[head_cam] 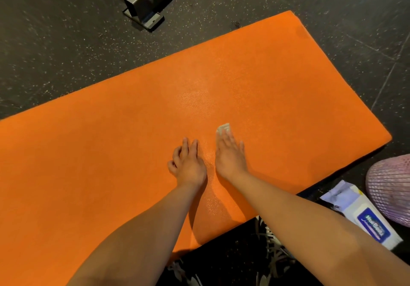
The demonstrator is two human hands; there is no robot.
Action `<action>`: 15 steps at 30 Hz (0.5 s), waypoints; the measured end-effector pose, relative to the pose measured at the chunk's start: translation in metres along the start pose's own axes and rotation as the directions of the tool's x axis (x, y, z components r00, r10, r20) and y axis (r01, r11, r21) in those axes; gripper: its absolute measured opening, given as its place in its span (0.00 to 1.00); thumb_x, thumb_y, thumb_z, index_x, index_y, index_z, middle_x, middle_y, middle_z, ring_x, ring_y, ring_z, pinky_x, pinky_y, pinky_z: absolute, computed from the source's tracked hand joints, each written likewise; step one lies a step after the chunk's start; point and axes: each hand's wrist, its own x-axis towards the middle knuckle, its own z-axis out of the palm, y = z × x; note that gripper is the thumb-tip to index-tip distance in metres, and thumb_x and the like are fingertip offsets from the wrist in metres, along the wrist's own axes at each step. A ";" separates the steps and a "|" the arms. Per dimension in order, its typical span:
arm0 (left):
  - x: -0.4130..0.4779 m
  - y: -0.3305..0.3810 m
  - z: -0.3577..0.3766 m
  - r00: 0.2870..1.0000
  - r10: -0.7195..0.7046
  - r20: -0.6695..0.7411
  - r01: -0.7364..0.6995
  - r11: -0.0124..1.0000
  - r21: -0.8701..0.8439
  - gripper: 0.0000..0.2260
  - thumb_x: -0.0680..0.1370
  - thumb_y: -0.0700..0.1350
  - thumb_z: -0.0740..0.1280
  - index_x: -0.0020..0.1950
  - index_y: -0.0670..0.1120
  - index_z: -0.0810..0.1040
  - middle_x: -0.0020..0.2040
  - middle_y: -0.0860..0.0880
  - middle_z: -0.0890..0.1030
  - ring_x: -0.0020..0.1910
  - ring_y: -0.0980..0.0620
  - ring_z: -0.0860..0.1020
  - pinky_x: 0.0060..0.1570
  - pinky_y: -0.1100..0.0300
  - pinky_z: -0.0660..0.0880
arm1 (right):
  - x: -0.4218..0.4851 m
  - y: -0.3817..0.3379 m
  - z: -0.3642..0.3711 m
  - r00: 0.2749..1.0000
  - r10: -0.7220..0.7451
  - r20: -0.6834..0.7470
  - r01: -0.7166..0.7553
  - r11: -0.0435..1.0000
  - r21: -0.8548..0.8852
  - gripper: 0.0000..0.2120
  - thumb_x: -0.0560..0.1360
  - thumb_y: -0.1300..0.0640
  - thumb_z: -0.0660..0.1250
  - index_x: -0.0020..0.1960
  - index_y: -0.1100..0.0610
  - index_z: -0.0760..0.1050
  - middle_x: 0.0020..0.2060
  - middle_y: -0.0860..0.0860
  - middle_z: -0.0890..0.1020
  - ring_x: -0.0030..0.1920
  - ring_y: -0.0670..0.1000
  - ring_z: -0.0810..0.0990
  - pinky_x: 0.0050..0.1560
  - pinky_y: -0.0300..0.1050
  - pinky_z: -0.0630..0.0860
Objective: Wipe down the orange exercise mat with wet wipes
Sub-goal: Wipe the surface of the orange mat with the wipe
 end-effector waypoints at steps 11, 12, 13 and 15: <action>-0.001 -0.001 -0.005 0.999 0.004 0.046 -0.004 1.000 -0.015 0.24 0.84 0.49 0.54 0.80 0.62 0.55 0.82 0.58 0.44 0.78 0.50 0.47 0.71 0.48 0.48 | 0.013 0.014 -0.011 0.997 0.073 -0.022 -0.074 0.993 -0.086 0.27 0.86 0.54 0.48 0.83 0.51 0.44 0.82 0.49 0.43 0.81 0.49 0.38 0.79 0.58 0.37; -0.001 0.000 -0.005 0.999 -0.001 0.036 0.002 1.000 -0.016 0.24 0.84 0.49 0.54 0.80 0.62 0.56 0.82 0.58 0.44 0.78 0.50 0.48 0.71 0.48 0.49 | 0.014 0.011 -0.011 0.996 0.088 -0.018 -0.089 0.993 -0.079 0.28 0.86 0.55 0.49 0.83 0.52 0.45 0.82 0.49 0.43 0.81 0.49 0.38 0.79 0.58 0.37; -0.001 0.001 -0.004 1.000 -0.011 0.026 0.012 1.000 -0.019 0.24 0.83 0.48 0.55 0.79 0.62 0.57 0.82 0.58 0.45 0.78 0.50 0.49 0.71 0.47 0.49 | 0.013 0.006 -0.009 0.997 0.074 -0.011 -0.075 0.995 -0.072 0.28 0.85 0.56 0.50 0.83 0.53 0.45 0.82 0.49 0.43 0.81 0.49 0.38 0.79 0.58 0.37; 0.004 0.005 -0.006 0.998 -0.044 0.033 0.046 0.998 -0.051 0.25 0.82 0.47 0.56 0.78 0.63 0.58 0.82 0.59 0.47 0.77 0.50 0.51 0.70 0.47 0.51 | 0.009 -0.005 -0.002 0.998 -0.054 0.024 0.056 0.997 -0.050 0.31 0.84 0.57 0.53 0.83 0.52 0.45 0.82 0.49 0.45 0.81 0.49 0.40 0.79 0.58 0.37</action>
